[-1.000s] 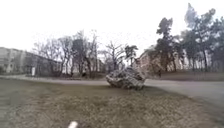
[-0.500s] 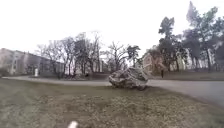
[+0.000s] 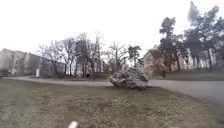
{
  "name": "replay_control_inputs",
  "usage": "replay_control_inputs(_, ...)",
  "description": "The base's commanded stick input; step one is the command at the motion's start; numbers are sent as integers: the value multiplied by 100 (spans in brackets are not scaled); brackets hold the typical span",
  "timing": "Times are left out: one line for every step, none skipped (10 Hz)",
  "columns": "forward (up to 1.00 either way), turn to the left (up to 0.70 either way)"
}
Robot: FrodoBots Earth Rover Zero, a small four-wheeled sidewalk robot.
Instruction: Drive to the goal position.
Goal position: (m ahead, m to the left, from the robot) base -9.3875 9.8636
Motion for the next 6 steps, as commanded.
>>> replay_control_inputs(0,70)
replay_control_inputs(0,70)
replay_control_inputs(0,70)
replay_control_inputs(0,70)
replay_control_inputs(0,70)
replay_control_inputs(0,70)
